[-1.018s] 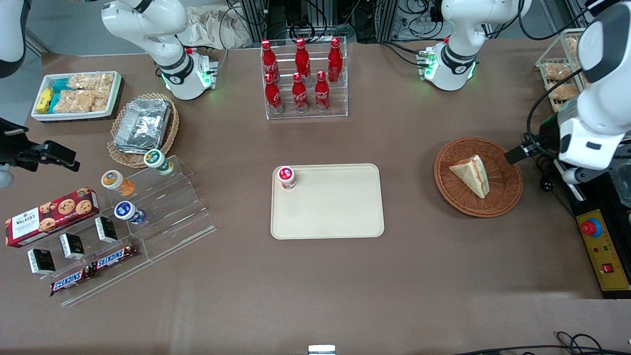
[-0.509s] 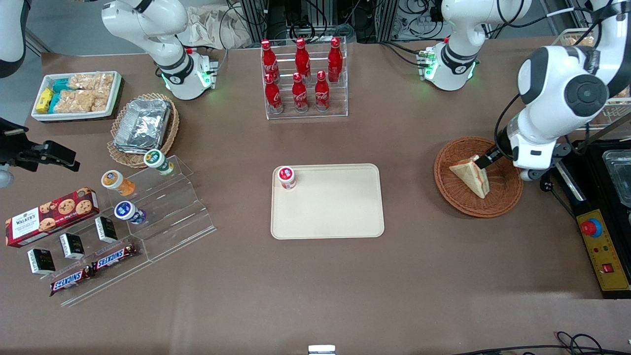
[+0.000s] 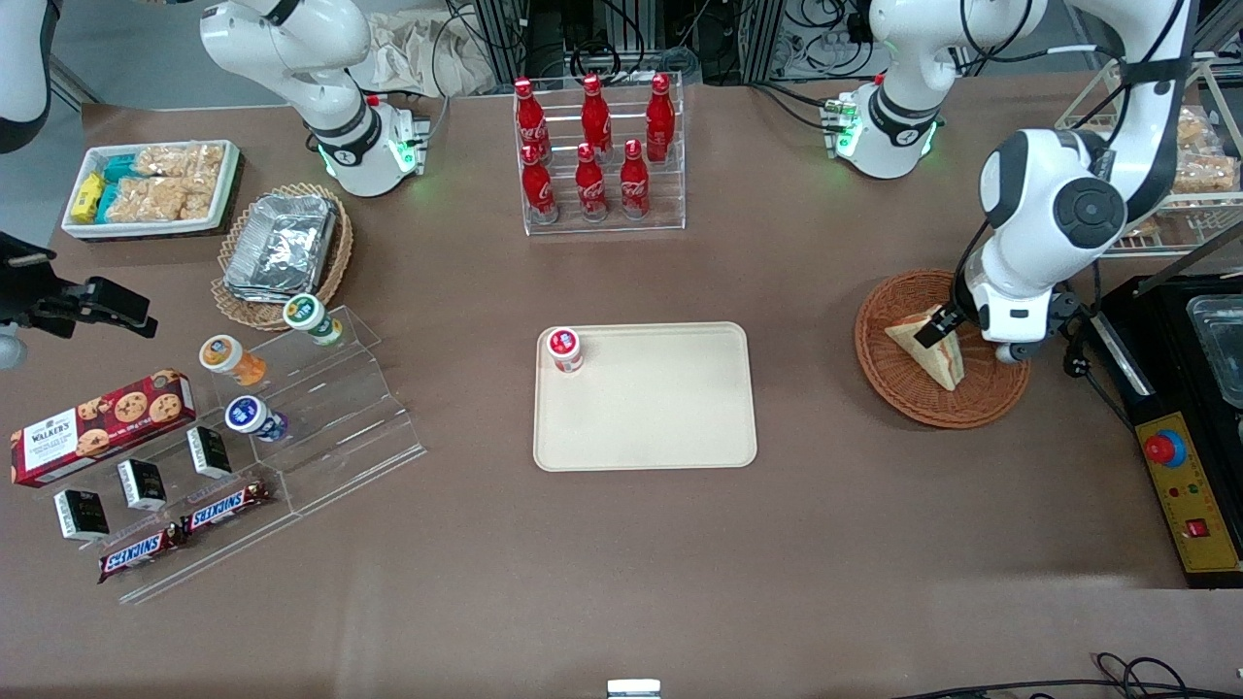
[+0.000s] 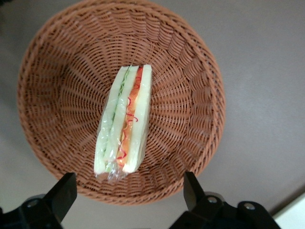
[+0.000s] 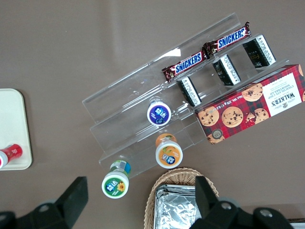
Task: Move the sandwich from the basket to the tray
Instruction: 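Lower the left gripper and close it on the sandwich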
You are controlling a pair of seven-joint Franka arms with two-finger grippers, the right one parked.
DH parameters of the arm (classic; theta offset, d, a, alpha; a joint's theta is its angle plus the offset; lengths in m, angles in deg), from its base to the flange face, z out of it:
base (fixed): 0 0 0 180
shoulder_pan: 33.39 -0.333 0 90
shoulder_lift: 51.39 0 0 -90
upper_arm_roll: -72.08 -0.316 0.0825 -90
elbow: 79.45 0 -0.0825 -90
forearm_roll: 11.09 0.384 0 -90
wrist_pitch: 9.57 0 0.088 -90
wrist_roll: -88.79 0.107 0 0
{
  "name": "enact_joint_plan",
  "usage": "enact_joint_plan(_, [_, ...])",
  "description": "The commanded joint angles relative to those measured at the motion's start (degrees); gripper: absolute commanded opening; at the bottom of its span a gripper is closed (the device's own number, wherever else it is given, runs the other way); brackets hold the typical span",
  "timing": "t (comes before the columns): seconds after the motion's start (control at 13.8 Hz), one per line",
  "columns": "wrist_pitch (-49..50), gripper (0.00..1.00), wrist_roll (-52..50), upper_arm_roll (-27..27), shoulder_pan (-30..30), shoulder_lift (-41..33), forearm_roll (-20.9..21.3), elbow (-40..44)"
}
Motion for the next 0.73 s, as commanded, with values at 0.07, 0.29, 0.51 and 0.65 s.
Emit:
enact_joint_plan(0.07, [-7.2,1.0,-1.6,-0.3,-0.2,0.4,1.0,-5.7])
enact_joint_plan(0.29, [-11.1,1.0,-1.6,-1.8,-0.2,3.0,2.7,-6.7])
enact_joint_plan(0.51, [-16.9,0.99,-1.5,-3.4,-0.2,7.4,3.4,-7.1])
enact_joint_plan(0.65, [-18.0,0.42,-1.7,-3.7,-0.2,8.4,3.3,-6.9])
